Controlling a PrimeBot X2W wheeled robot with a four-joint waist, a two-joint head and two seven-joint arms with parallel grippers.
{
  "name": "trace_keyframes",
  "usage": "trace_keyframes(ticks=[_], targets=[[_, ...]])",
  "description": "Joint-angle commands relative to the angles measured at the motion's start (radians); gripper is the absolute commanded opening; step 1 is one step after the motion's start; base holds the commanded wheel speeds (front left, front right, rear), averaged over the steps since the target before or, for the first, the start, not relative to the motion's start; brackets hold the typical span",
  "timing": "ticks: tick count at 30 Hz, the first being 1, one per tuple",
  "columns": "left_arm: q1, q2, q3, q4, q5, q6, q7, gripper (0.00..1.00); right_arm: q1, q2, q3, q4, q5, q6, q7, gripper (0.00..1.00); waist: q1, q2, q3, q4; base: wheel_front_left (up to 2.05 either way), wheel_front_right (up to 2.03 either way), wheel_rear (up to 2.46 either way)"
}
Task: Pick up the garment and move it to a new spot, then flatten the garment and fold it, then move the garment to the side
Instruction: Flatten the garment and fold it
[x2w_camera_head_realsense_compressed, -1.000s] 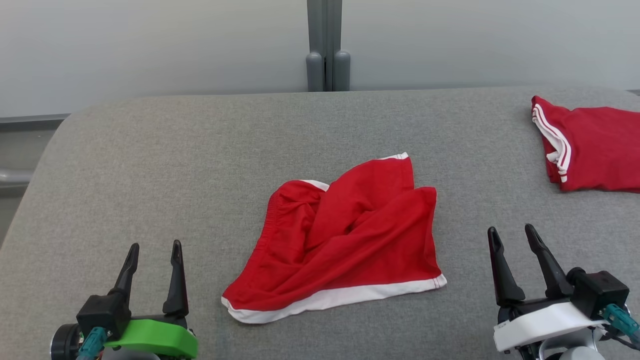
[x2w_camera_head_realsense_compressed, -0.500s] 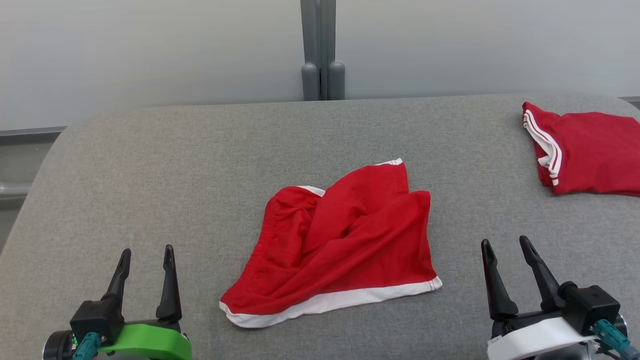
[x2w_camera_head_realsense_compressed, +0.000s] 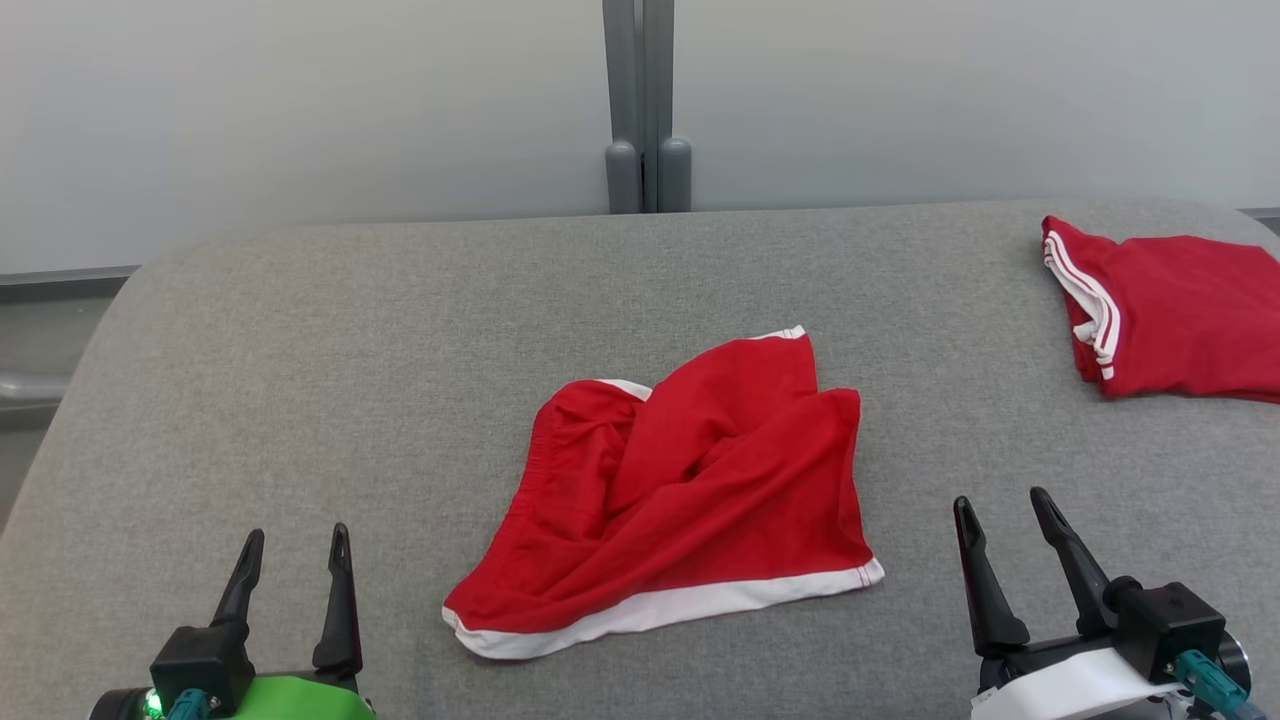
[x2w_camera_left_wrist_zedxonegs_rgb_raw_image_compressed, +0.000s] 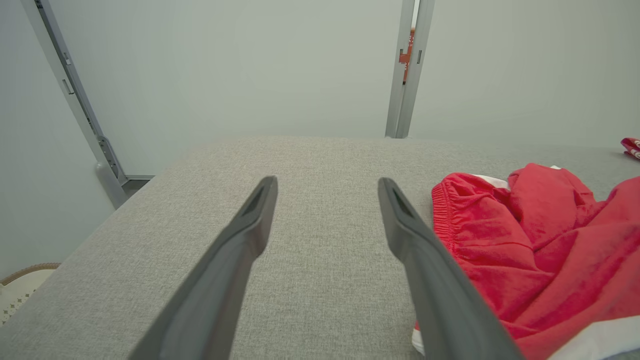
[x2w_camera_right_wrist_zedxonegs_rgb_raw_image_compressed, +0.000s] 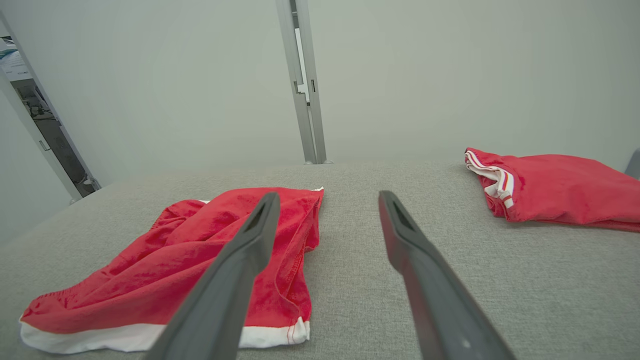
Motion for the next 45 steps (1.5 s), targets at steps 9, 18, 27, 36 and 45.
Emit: trace_keyframes(ticks=[9,18,27,36,45], targets=[[-0.002,0.015,-0.006,0.004,-0.001,-0.003,-0.003,1.0,0.013,-0.008,0.006,0.009,-0.013,0.0,-0.003,1.0,0.0,0.0,-0.011,0.011,0.0,0.0,0.0],[0.015,0.014,-0.003,-0.012,-0.007,0.007,-0.003,1.0,0.015,-0.01,0.013,0.019,-0.005,0.0,-0.003,1.0,0.0,0.0,-0.016,0.013,0.0,0.0,0.0],[0.018,0.016,-0.001,-0.006,-0.011,0.01,-0.003,1.0,0.011,-0.01,0.013,0.028,-0.002,0.0,-0.003,1.0,0.0,0.0,-0.015,0.015,0.0,0.0,0.0],[-0.016,0.043,-0.033,0.039,-0.017,0.001,-0.003,1.0,-0.022,-0.02,0.044,0.066,0.005,0.0,-0.003,1.0,0.0,0.0,-0.008,0.014,0.0,0.0,0.0],[-0.1,0.09,-0.162,0.181,-0.029,-0.008,0.0,1.0,-0.118,-0.039,0.093,0.22,0.003,0.0,-0.003,1.0,0.0,0.0,0.024,0.002,0.0,0.0,0.0]])
